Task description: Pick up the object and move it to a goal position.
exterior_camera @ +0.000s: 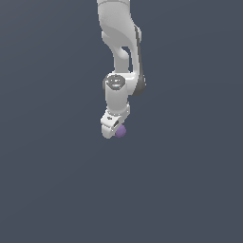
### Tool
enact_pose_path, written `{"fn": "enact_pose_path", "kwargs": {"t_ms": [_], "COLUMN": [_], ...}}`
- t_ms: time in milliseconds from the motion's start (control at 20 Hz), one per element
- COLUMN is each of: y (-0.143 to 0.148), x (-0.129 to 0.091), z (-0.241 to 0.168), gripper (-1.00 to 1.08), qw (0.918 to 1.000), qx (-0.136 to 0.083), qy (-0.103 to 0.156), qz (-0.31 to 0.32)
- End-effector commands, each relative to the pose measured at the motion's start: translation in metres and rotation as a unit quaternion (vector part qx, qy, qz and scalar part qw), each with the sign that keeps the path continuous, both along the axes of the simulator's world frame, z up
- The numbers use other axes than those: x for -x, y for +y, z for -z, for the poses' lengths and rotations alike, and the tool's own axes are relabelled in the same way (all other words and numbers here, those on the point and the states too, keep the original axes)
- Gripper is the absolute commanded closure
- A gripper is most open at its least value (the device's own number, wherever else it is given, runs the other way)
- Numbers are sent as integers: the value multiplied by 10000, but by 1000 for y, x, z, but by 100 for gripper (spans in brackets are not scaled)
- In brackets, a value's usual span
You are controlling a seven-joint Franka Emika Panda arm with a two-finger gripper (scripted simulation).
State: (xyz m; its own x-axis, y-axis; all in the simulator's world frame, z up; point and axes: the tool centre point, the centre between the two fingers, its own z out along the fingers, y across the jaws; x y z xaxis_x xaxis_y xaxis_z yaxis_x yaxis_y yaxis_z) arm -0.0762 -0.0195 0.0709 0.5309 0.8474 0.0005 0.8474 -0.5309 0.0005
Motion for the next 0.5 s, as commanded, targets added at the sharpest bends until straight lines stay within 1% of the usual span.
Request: {"fn": "enact_pose_path", "kwargs": {"t_ms": [0,200,450], "y": [-29,-71,-110], "x": [6,14,20], "z": [-3,-7,-11], "gripper": [108,108,108], "qw": [10000,10000,10000], "qx": [1,1,-1], "qy": [-2,-2,2], "qz": [5,5,5]}}
